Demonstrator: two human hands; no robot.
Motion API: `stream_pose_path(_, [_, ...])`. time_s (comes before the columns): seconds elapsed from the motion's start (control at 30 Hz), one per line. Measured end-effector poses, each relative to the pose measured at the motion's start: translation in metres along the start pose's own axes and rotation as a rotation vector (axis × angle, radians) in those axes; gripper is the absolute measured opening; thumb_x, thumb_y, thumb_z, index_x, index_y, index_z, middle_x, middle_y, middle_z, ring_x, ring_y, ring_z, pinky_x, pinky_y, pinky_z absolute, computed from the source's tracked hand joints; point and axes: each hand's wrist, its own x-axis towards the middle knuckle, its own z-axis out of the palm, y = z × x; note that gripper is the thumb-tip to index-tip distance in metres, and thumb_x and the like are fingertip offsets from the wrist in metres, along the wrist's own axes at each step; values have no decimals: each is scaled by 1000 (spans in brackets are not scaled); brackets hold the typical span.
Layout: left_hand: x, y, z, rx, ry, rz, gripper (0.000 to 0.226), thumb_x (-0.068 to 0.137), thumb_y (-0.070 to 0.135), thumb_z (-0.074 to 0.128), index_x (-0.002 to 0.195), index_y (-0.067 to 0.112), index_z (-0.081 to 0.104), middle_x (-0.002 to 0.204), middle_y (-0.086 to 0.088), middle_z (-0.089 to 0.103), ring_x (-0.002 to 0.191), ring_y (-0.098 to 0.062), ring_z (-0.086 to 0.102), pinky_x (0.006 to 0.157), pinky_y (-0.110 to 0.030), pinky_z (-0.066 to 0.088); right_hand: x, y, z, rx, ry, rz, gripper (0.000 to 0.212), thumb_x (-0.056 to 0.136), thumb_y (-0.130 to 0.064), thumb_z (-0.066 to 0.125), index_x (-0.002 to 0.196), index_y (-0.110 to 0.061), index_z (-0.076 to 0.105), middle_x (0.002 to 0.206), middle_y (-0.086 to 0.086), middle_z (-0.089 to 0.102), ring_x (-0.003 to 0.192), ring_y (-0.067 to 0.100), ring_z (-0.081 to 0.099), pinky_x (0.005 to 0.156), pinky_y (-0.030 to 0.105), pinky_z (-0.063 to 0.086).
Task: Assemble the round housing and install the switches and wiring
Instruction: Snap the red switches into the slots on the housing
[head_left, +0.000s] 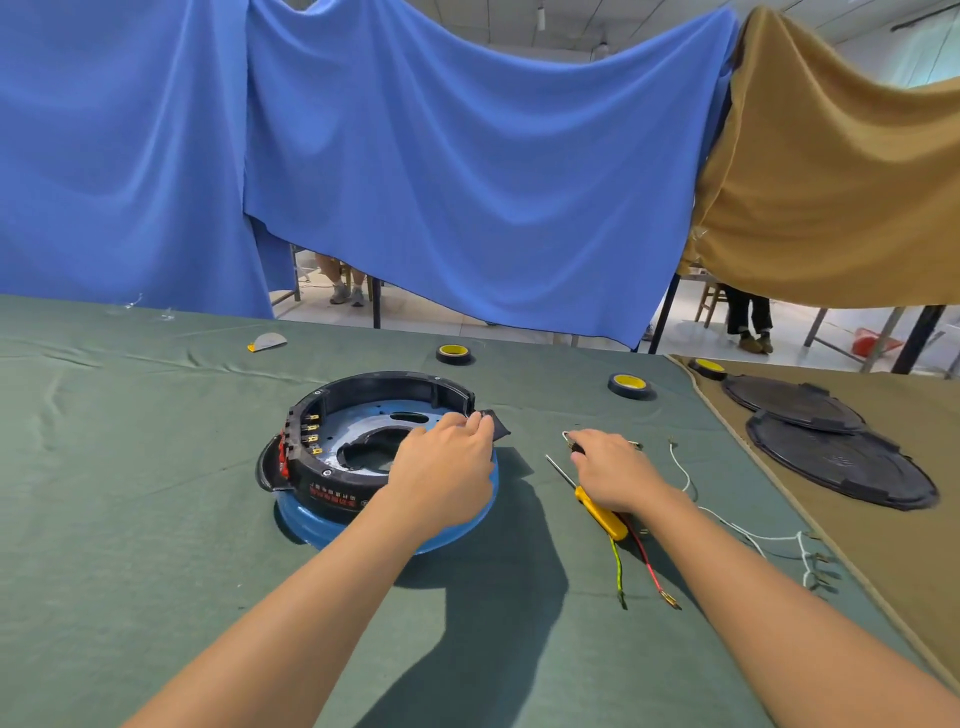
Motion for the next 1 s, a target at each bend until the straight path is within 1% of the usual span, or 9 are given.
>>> stream_pose_path(0.13, [-6,-25,-5,-123,-146,61,56,98,35,48,150,25,30,149,0,39,130,-25,43,94,-38,43,7,0,5,-97,71,27,29,95,-18,50,122,-23,59,124,5,61,113,28,55,93,42,45])
stream_pose_path(0.23, [-10,-43,-7,-211,-208,95,63,96,38,54,152,36,26,152,5,37,136,-22,39,106,-42,39,9,-1,4,-69,111,47,27,93,-27,59,120,-26,61,120,6,58,110,27,55,93,40,44])
stream_pose_path(0.4, [-6,-45,-14,-304,-156,118,47,95,53,49,140,38,50,141,14,53,128,-22,48,99,-42,42,1,-11,-15,216,111,67,42,88,-29,69,128,-17,60,124,10,52,112,29,54,93,37,44])
stream_pose_path(0.5, [0,-37,-17,-295,-47,-37,41,94,61,42,122,38,63,120,7,66,114,-23,55,77,-35,41,-9,-21,-33,536,154,59,32,83,-23,76,111,-12,69,109,8,65,97,20,61,81,27,47])
stream_pose_path(0.6, [4,-30,-13,-344,-37,-89,42,96,57,41,116,29,66,118,3,67,114,-25,57,84,-38,47,-23,-32,-46,1222,-18,72,28,77,-1,77,101,2,62,99,19,64,81,26,68,79,34,59])
stream_pose_path(0.67, [2,-27,-9,-358,-95,-72,43,98,54,40,114,23,64,117,0,67,109,-26,58,88,-44,50,-28,-34,-53,1411,-136,62,33,74,0,78,100,2,57,90,17,66,75,27,69,78,38,60])
stream_pose_path(0.8, [-1,-29,-6,-387,-117,-45,36,100,51,38,93,20,55,109,-3,67,99,-29,59,84,-47,51,-35,-42,-57,1302,-188,27,44,61,-15,85,95,-8,57,81,11,64,65,21,57,63,32,50])
stream_pose_path(0.9, [-2,-29,-8,-454,-135,-32,31,101,47,41,85,21,49,108,-5,68,97,-29,59,86,-48,50,-37,-45,-53,1350,-228,-32,36,67,-6,83,96,-11,62,78,10,62,62,19,53,57,28,43])
stream_pose_path(1.0, [-2,-28,-10,-507,-142,-17,33,101,43,44,89,15,57,104,-6,70,96,-28,60,86,-46,49,-38,-46,-49,1336,-214,-117,30,75,5,75,101,-10,69,74,6,64,60,18,58,57,26,49])
